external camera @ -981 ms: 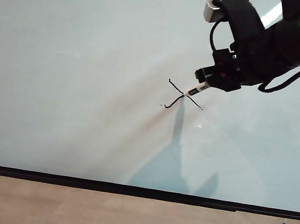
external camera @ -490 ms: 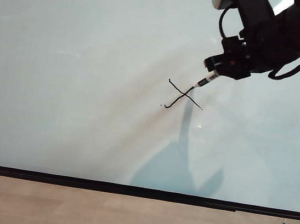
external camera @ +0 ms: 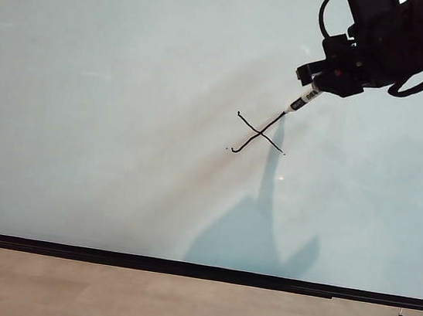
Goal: Pick up the pen on the shelf to the right of the whiteboard and draw a cross mark.
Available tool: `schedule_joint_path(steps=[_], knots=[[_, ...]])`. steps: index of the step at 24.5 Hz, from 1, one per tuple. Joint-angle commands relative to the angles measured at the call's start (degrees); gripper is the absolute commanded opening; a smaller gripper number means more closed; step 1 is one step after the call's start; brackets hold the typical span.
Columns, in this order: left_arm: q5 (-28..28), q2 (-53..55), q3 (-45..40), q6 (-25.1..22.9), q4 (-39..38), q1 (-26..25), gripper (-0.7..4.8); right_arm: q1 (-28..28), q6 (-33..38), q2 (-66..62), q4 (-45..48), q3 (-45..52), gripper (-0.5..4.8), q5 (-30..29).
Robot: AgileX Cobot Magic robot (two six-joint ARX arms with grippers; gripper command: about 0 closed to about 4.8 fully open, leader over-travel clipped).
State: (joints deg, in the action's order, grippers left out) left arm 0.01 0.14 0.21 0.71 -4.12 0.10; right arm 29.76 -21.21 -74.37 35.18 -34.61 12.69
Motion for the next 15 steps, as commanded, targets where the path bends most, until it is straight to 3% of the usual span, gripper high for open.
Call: schedule_joint_path(steps=[1,10,15], knots=[[-0.2,0.04,0.17,-0.26,0.26,0.0,-0.05,-0.52,-0.46,1.18,3.15,-0.57,-0.05,3.5],[-0.2,0.04,0.17,-0.24,0.26,0.0,-0.05,-0.13,0.24,1.49,-0.7,-0.24,-0.05,1.88],[-0.2,0.04,0.17,-0.24,0.28,0.0,-0.05,4.11,-0.07,5.14,-0.66,3.08,-0.05,4.74]])
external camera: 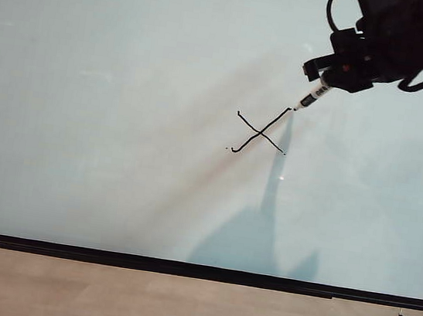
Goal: Pick up the pen on the shelf to the right of the whiteboard and draw a cross mark.
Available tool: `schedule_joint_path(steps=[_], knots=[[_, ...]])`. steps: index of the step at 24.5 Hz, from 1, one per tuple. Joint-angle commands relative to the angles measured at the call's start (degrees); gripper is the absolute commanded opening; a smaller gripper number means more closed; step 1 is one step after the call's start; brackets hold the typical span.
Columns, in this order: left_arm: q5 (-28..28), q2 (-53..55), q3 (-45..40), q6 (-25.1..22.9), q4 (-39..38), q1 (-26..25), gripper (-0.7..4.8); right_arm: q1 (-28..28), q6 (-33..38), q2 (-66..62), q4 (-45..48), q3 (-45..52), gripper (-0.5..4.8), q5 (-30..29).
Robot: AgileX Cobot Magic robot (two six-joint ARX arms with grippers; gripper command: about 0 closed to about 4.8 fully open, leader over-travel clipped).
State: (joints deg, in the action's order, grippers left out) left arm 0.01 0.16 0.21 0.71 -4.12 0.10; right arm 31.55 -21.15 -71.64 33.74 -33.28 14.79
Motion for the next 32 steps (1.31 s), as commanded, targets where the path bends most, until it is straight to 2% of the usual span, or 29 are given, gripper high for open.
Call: schedule_joint_path(steps=[1,5,8,14,21,25,32], knots=[[-0.2,0.02,0.17,-0.26,0.28,0.0,-0.04,3.1,-0.11,3.39,0.79,2.56,-0.05,3.43],[-0.2,0.02,0.15,-0.26,0.28,0.0,-0.05,5.11,0.72,8.72,0.42,6.25,-0.05,5.22],[-0.2,0.02,0.17,-0.26,0.28,0.0,-0.05,5.16,4.81,14.14,-1.49,9.29,-0.05,5.44],[-0.2,0.02,0.17,-0.26,0.28,0.0,-0.05,0.72,12.33,26.21,-3.65,15.74,-0.05,8.81],[-0.22,0.02,0.17,-0.24,0.28,0.0,-0.05,-4.79,12.39,36.35,-11.13,18.6,-0.05,9.73],[-0.2,0.02,0.17,-0.26,0.26,0.0,-0.04,-7.34,11.78,46.36,-16.17,22.08,-0.05,9.53],[-0.2,0.02,0.17,-0.26,0.28,0.0,-0.05,-7.21,12.17,59.87,-20.96,27.91,-0.05,9.55]])
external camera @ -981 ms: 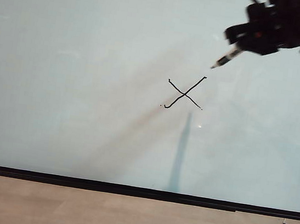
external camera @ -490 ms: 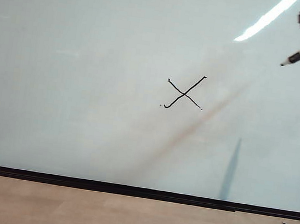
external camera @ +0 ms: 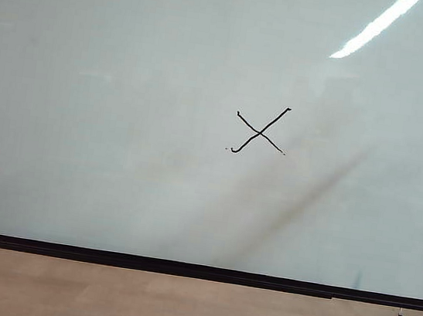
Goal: Pick up the pen on the shelf to the right of the whiteboard and draw a cross mark.
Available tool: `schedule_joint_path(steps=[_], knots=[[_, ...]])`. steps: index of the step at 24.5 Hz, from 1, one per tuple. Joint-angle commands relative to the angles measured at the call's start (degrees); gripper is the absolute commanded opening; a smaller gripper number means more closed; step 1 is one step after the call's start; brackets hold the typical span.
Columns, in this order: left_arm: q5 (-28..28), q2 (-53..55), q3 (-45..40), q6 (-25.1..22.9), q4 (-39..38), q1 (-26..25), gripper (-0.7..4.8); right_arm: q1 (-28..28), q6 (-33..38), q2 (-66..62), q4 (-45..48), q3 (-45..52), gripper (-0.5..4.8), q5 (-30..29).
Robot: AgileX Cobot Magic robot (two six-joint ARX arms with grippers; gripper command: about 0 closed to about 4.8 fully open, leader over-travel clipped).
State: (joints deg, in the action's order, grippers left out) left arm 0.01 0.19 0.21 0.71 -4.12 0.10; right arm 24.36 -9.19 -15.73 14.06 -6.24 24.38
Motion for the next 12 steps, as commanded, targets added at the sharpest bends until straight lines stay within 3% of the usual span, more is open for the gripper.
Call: schedule_joint_path(steps=[1,6,12], knots=[[-0.2,0.0,0.17,-0.26,0.26,0.0,-0.05,-0.02,0.22,5.25,-2.19,1.16,-0.05,-0.04],[-0.2,0.0,0.17,-0.26,0.28,0.0,-0.04,-0.07,0.2,11.76,-9.38,1.6,-0.05,1.46],[-0.2,0.0,0.17,-0.26,0.28,0.0,-0.04,-0.07,0.81,15.65,-10.03,4.46,-0.05,2.67]])
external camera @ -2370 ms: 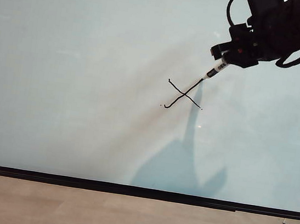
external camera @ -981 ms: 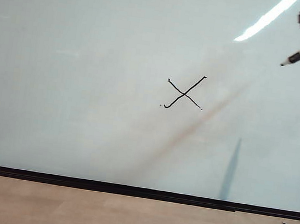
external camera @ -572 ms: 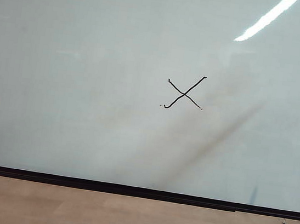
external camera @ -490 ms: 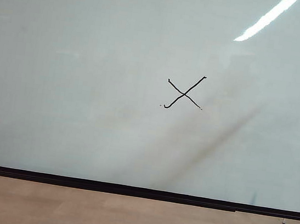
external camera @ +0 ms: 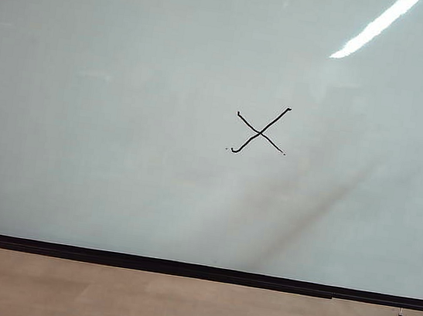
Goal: Pick up the pen on the shelf to the right of the whiteboard and draw a cross mark.
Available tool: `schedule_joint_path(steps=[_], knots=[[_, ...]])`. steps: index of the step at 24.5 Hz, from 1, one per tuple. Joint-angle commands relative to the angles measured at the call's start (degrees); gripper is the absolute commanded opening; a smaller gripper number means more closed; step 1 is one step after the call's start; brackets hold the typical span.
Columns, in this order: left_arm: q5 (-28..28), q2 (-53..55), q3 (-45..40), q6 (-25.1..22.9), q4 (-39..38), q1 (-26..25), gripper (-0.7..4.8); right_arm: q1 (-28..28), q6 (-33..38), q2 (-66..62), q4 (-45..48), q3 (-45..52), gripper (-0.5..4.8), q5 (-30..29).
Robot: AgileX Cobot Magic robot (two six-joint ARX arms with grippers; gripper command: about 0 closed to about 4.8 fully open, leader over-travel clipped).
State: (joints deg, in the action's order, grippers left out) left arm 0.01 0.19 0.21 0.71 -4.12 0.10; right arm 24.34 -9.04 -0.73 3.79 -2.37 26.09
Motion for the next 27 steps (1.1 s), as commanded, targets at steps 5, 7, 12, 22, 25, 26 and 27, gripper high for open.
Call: schedule_joint_path(steps=[5,7,12,22,25,26,27], knots=[[-0.17,0.0,0.17,-0.24,0.28,0.0,-0.04,-0.07,1.6,0.66,0.79,2.1,-0.05,1.03],[-0.2,0.0,0.17,-0.26,0.26,0.0,-0.05,-0.13,1.6,0.66,-0.2,2.34,-0.05,1.01],[-0.2,0.0,0.17,-0.24,0.28,0.0,-0.05,-1.42,1.31,0.66,-2.01,2.34,-0.05,1.14],[-0.2,0.0,0.17,-0.24,0.28,0.0,-0.04,-18.88,1.53,0.66,-1.84,2.34,-0.05,-13.79],[-0.2,0.0,0.17,-0.26,0.28,0.0,-0.05,-23.3,1.53,0.66,-1.77,2.34,-0.05,-18.1],[-0.2,0.0,0.17,-0.26,0.28,0.0,-0.05,-24.59,1.53,0.66,-1.68,2.34,-0.05,-19.3],[-0.2,0.0,0.17,-0.24,0.28,0.0,-0.04,-25.88,1.51,0.66,-1.44,2.34,-0.05,-20.74]])
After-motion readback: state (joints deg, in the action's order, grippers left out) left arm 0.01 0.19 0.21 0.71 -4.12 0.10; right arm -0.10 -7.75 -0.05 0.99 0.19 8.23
